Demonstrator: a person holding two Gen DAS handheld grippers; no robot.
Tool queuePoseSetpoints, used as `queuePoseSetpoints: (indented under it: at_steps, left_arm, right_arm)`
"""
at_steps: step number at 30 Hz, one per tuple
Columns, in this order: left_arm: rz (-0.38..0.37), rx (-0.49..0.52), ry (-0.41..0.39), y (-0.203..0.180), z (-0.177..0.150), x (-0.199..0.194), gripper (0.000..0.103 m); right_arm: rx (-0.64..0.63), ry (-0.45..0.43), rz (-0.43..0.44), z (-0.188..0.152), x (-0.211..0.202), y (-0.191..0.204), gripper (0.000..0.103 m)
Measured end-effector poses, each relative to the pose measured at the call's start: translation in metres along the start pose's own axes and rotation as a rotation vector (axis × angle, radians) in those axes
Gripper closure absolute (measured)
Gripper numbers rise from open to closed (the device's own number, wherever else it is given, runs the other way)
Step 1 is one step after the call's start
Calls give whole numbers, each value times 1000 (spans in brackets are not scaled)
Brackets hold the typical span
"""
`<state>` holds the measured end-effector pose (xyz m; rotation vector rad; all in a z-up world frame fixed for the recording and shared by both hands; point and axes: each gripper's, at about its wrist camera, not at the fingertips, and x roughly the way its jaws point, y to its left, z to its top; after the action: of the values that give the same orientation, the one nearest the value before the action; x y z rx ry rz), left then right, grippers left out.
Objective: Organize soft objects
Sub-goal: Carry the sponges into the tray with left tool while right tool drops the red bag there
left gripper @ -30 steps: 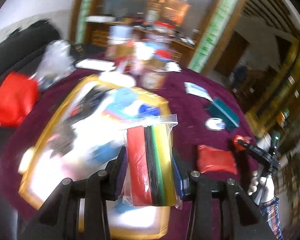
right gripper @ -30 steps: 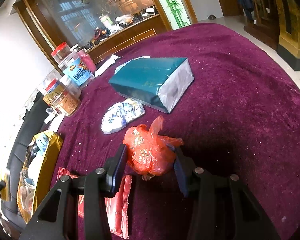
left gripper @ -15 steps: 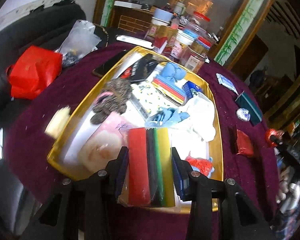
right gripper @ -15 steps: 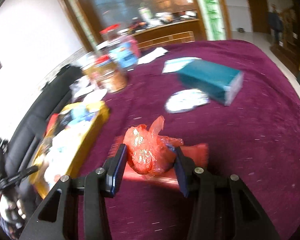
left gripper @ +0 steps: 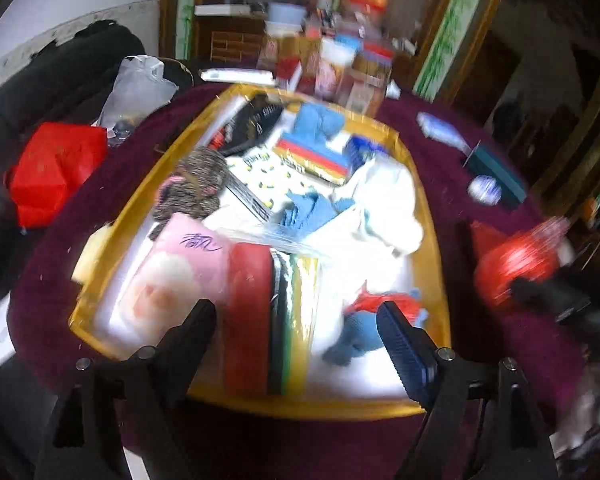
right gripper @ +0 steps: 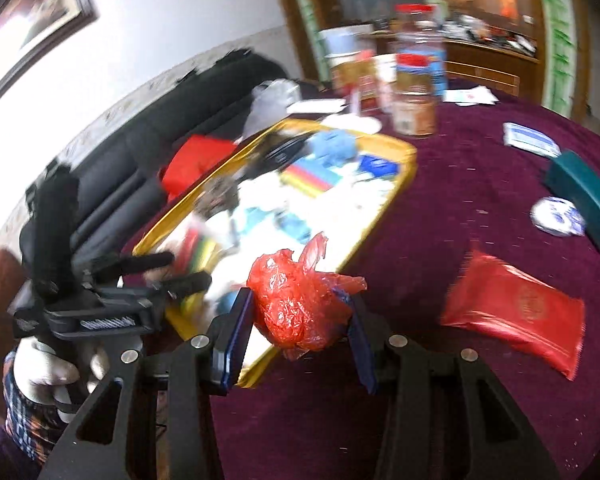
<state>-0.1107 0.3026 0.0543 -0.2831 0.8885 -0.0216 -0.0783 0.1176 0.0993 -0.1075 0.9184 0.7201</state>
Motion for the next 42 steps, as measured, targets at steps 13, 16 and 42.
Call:
queuePoseSetpoints:
  at_steps: [13, 16, 42]
  left_arm:
    - [-96, -241, -190, 57, -29, -61, 13]
    - [-99, -252, -186, 63, -30, -60, 13]
    - [-78, -173, -145, 27, -35, -51, 10]
  right_arm:
    - [-88, 141, 33, 3, 56, 43, 59]
    - [-151, 202, 52, -4, 64, 63, 58]
    - [-198, 222, -21, -11, 55, 56, 38]
